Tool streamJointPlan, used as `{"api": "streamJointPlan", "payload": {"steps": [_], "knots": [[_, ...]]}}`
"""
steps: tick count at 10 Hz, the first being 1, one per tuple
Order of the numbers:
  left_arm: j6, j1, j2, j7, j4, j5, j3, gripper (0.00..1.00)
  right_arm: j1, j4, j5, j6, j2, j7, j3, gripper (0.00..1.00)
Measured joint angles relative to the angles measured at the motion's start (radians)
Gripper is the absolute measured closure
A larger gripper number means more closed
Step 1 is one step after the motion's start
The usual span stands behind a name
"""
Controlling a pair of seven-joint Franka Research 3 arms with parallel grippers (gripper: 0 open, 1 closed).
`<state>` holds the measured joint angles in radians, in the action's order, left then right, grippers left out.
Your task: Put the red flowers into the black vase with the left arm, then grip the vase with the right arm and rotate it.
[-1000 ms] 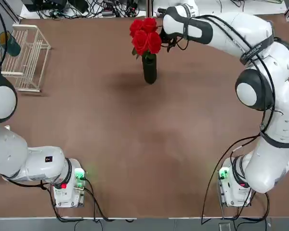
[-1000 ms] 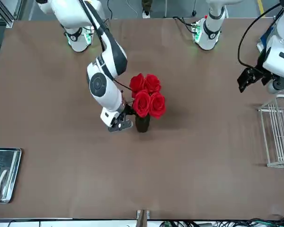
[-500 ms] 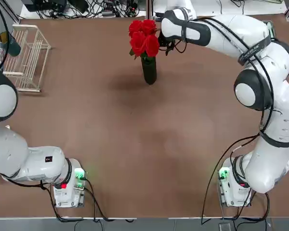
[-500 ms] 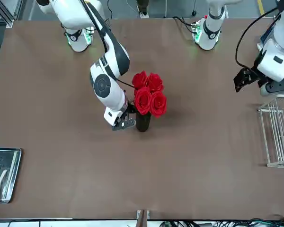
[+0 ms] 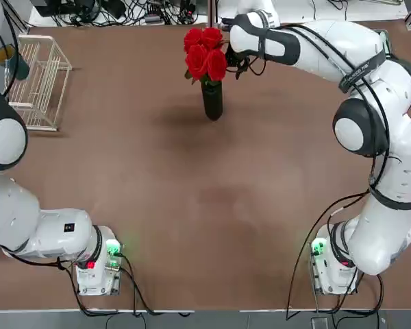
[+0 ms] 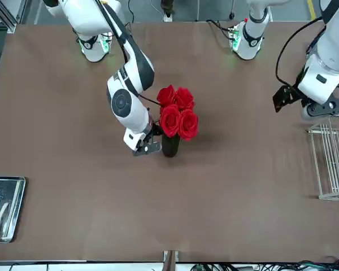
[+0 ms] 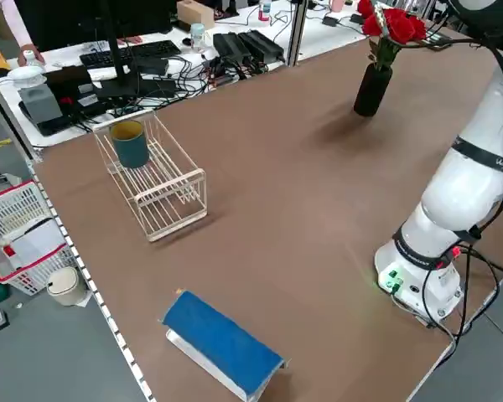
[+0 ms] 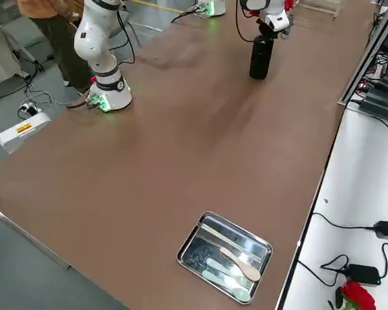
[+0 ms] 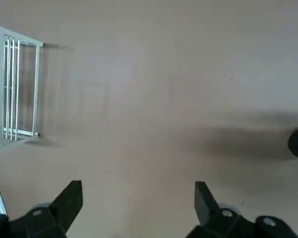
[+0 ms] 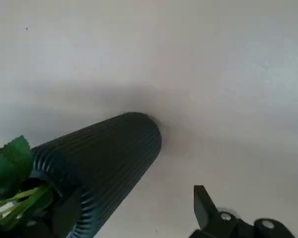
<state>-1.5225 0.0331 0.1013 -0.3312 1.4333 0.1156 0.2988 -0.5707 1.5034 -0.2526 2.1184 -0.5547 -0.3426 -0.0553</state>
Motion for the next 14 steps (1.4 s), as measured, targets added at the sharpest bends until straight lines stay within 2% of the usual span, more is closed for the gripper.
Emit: {"api": "streamJointPlan", "payload": {"steps": [1,4,5,14], "knots": [[0.000,-0.012,0.000,0.000,0.000,0.000,-0.008,0.00,0.002,0.000,-0.003,0.000,0.000,0.000,-0.005,0.00],[0.000,-0.100,0.005,0.002,0.000,-0.057,-0.124,0.00,0.018,-0.003,-0.008,-0.025,0.001,0.013,-0.021,0.00],[0.000,-0.103,0.008,0.007,0.000,-0.064,-0.135,0.00,0.024,-0.003,-0.008,-0.029,0.001,0.017,-0.024,0.00],[0.000,-0.133,0.014,0.007,0.000,-0.066,-0.136,0.00,0.036,-0.003,-0.066,-0.036,0.001,0.057,-0.034,0.00]]}}
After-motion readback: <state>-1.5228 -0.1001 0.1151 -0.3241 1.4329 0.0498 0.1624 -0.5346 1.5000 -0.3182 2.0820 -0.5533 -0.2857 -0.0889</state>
